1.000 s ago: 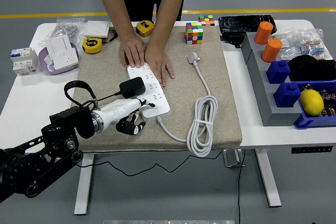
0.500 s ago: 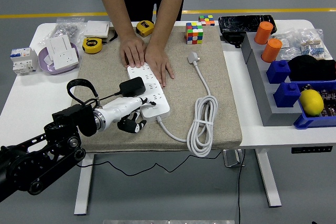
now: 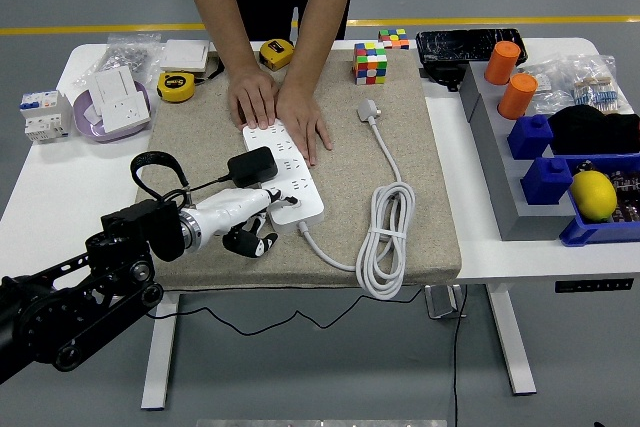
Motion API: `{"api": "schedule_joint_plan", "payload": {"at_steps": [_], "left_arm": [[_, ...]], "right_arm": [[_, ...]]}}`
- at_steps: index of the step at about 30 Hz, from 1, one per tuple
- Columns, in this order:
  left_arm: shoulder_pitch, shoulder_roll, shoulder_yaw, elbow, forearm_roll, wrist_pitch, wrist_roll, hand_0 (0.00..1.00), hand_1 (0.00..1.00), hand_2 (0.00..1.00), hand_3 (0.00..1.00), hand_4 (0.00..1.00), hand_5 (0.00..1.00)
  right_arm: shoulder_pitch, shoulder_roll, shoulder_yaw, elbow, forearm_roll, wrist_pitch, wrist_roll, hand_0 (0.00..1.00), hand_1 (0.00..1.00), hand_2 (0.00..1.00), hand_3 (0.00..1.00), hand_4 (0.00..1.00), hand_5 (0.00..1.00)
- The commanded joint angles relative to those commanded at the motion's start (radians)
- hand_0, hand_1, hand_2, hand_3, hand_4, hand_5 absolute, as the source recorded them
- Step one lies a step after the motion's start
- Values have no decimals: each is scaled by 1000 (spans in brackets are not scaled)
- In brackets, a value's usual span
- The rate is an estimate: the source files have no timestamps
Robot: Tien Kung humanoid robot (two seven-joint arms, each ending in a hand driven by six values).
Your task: Pick up the plug,place it near the board,insert it into the board,press the button
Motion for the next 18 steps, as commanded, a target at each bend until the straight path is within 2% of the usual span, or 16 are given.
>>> {"api": "schedule_joint_plan", "payload": {"at_steps": [8, 11, 16, 18], "left_arm": [[-8, 1, 7, 11, 7, -43, 15, 126, 23, 148, 833, 522, 2], [-5, 1, -2, 5, 14, -35, 11, 126, 22, 149, 839, 514, 2], [11, 6, -46, -50, 39, -19, 2, 126, 22, 149, 839, 514, 2], [23, 6, -73, -85, 44, -12, -2, 128, 26, 157, 801, 502, 2]], "right_arm": [[-2, 1, 2, 0, 0, 0, 0, 931, 791, 745, 782, 998, 749], [-2, 1, 2, 0, 1, 0, 0, 931, 791, 745, 782, 998, 749], [-4, 3, 3, 0, 0, 0, 0, 931, 791, 745, 782, 998, 749], [-5, 3, 3, 0, 0, -1, 0, 930, 791, 745, 782, 998, 749]]}}
